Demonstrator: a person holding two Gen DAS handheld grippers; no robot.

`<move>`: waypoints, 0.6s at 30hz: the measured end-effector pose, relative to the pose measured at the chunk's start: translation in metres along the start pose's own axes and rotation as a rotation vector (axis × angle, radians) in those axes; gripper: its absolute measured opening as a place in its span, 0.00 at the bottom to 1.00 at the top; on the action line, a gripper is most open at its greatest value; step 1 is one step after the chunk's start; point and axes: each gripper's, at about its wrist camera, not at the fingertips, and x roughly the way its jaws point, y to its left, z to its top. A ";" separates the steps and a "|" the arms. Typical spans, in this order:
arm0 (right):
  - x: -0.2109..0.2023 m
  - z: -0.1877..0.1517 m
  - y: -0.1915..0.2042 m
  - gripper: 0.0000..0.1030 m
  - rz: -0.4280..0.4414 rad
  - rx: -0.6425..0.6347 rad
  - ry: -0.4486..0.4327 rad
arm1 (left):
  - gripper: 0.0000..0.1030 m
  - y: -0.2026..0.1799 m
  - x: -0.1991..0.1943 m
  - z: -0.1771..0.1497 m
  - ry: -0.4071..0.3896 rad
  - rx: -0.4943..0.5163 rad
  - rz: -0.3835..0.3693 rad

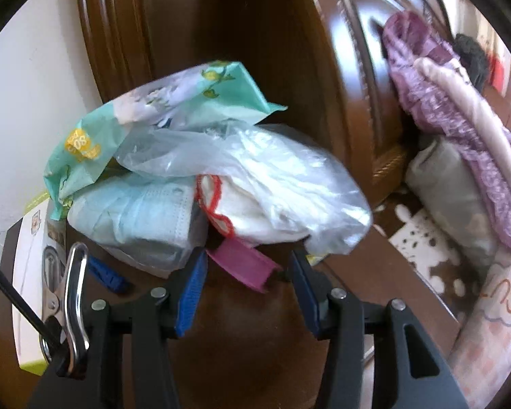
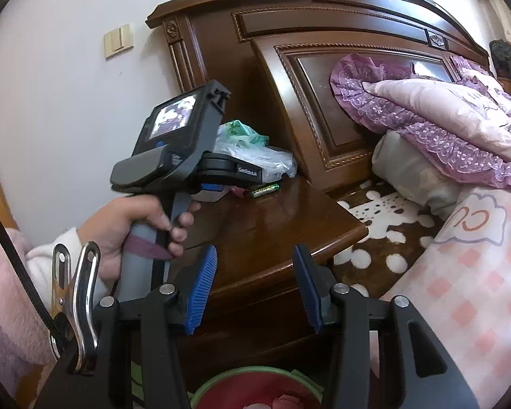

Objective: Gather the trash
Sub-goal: 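Grasp the pink plastic spool with the left tool and lift it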

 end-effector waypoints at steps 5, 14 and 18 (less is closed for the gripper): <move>0.002 -0.001 -0.006 0.46 0.006 0.037 0.012 | 0.51 0.002 0.006 0.007 0.036 -0.024 -0.027; 0.001 -0.002 -0.005 0.46 0.004 0.044 0.001 | 0.45 0.012 0.006 0.007 0.087 -0.081 -0.089; 0.003 -0.003 -0.003 0.46 0.010 0.038 0.008 | 0.45 0.011 -0.001 0.003 0.082 -0.076 -0.104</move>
